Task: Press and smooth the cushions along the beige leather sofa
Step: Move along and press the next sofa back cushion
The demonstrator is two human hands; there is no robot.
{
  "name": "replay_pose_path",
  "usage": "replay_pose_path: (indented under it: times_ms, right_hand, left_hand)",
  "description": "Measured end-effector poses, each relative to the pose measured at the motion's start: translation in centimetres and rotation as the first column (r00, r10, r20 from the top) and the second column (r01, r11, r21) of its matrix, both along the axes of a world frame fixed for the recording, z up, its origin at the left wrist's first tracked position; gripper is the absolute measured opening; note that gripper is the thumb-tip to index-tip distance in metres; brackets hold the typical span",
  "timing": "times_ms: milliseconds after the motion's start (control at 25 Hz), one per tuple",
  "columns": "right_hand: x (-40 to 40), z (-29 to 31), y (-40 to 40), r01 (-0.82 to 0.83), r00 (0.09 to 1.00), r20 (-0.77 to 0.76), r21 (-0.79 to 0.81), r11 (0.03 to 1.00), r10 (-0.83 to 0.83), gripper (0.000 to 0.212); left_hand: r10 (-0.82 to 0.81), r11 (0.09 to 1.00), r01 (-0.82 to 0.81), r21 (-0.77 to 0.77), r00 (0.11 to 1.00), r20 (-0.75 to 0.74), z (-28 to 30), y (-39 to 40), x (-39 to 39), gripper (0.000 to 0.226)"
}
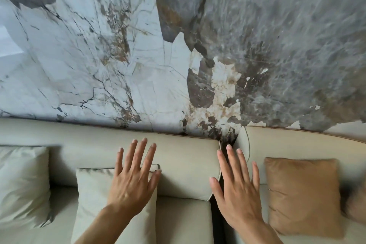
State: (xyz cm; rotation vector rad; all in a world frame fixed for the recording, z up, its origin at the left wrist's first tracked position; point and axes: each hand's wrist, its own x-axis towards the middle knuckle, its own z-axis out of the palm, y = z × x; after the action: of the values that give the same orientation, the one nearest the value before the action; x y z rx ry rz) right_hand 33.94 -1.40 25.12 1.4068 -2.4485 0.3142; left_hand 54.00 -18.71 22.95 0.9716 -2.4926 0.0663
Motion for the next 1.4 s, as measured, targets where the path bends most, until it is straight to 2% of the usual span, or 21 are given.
replay_pose_path:
  times_ms: [200,360,520,640,720,800,880,1400]
  right_hand:
    - [-5.3,-10.2,-6.2,-0.038,0.999,0.024,0.068,0.997,0.036,0.068]
    - [-8.7,-18.8,-10.7,-0.057,0.998,0.039,0.066,0.996,0.054,0.059]
    - [-12.8,-24.5,-15.2,-0.042,0.998,0.041,0.054,0.998,0.040,0.062]
    - [-15.2,-28.1,-18.0,0.031,1.000,0.001,0.050,0.998,-0.031,0.065]
    - [-16.0,-30.4,-19.0,0.043,0.998,-0.043,0.025,0.999,-0.042,0.065]
    - [-16.6,-31.7,-19.3,0.034,0.995,-0.097,0.005,0.999,-0.033,0.065]
    - [-16.5,-31.9,-19.1,0.028,0.992,-0.119,-0.015,0.999,-0.030,0.065]
    - [-16.9,-31.6,-19.9,0.042,0.985,-0.163,-0.045,0.998,-0.049,0.064]
  left_hand:
    - [-0.012,1.000,0.011,0.028,0.999,0.041,-10.0,-4.2,-6.9,0.061]
    - [0.005,0.999,-0.010,0.043,0.993,0.116,-18.8,-9.0,-11.0,0.061]
    - [0.029,1.000,-0.029,-0.001,0.975,0.219,-23.1,-15.1,-13.9,0.065]
    - [0.115,0.992,-0.121,0.027,0.981,0.156,-25.4,-18.1,-15.6,0.068]
    - [0.140,0.990,-0.136,-0.045,0.987,0.084,-27.0,-18.9,-16.2,0.062]
    - [0.119,0.981,-0.109,-0.160,0.992,0.052,-28.1,-19.5,-16.3,0.059]
    - [0.096,0.973,-0.093,-0.210,0.995,0.008,-28.4,-19.6,-16.1,0.058]
    - [0.111,0.962,-0.112,-0.248,0.994,-0.020,-28.8,-20.3,-16.6,0.060]
